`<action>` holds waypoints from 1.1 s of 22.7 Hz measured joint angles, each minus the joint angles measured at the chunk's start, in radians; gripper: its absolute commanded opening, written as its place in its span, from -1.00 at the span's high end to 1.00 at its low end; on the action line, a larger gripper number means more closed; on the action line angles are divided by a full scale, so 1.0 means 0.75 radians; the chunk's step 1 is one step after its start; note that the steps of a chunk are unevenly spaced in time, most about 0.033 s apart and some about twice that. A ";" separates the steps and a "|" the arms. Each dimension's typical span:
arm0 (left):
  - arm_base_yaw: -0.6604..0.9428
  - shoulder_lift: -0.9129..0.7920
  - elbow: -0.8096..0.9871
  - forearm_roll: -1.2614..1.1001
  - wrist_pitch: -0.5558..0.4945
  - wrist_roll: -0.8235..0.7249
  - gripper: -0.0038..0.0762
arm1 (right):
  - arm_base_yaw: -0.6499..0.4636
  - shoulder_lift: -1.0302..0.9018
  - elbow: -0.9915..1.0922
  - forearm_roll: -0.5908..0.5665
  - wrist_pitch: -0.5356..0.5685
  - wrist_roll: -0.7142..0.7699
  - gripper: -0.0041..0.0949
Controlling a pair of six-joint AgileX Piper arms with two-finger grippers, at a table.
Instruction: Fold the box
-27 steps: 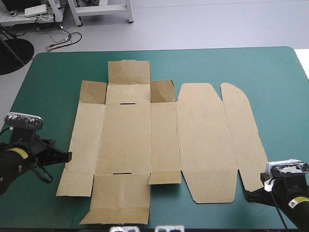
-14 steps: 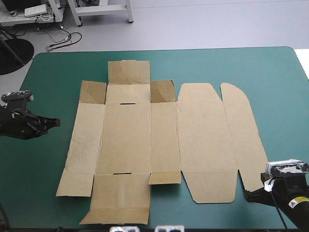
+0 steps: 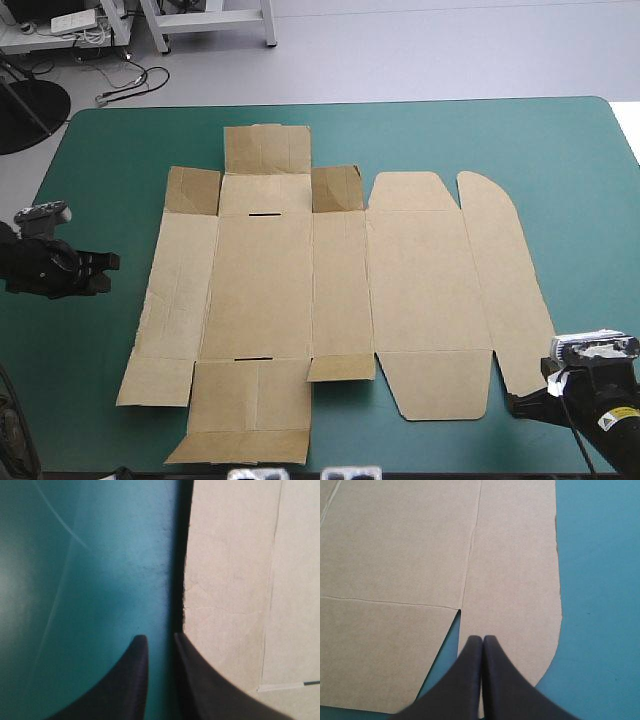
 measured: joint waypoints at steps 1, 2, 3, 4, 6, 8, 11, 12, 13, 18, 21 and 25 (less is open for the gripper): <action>-0.023 0.014 0.000 0.014 0.000 0.010 -0.15 | 0.000 0.000 0.000 0.000 0.000 0.000 0.95; -0.043 0.028 0.000 0.022 0.000 0.013 -0.28 | 0.000 0.000 0.000 0.000 0.000 0.000 0.95; -0.068 0.044 0.000 0.031 0.000 0.018 -0.37 | 0.000 0.000 0.000 -0.001 0.000 0.000 0.95; -0.091 0.061 0.000 0.035 0.001 0.018 -0.39 | 0.000 0.000 0.000 -0.001 0.000 0.000 0.95; -0.129 0.111 0.000 0.039 0.001 0.006 -0.37 | 0.000 0.000 0.000 -0.001 0.000 0.000 0.95; -0.135 0.168 0.000 0.039 0.000 -0.017 -0.36 | 0.000 0.000 0.000 -0.003 0.000 -0.001 0.95; -0.135 0.257 0.004 -0.030 -0.006 -0.026 -0.36 | 0.000 0.000 0.000 -0.003 0.000 -0.001 0.95; -0.135 0.266 0.009 -0.044 -0.009 -0.026 -0.36 | 0.000 0.000 0.000 -0.003 0.000 -0.001 0.95; -0.135 0.283 0.036 -0.063 -0.012 -0.026 -0.36 | 0.000 0.000 0.000 -0.003 0.000 -0.001 0.95; -0.134 0.298 0.179 -0.138 -0.024 0.048 -0.36 | 0.000 0.000 0.000 -0.003 -0.001 -0.001 0.95; -0.134 0.289 0.220 -0.213 -0.027 0.096 -0.36 | 0.000 0.000 0.000 -0.003 -0.001 -0.001 0.95; -0.132 0.285 0.281 -0.328 -0.030 0.157 -0.35 | 0.000 0.000 0.000 -0.003 -0.001 -0.001 0.95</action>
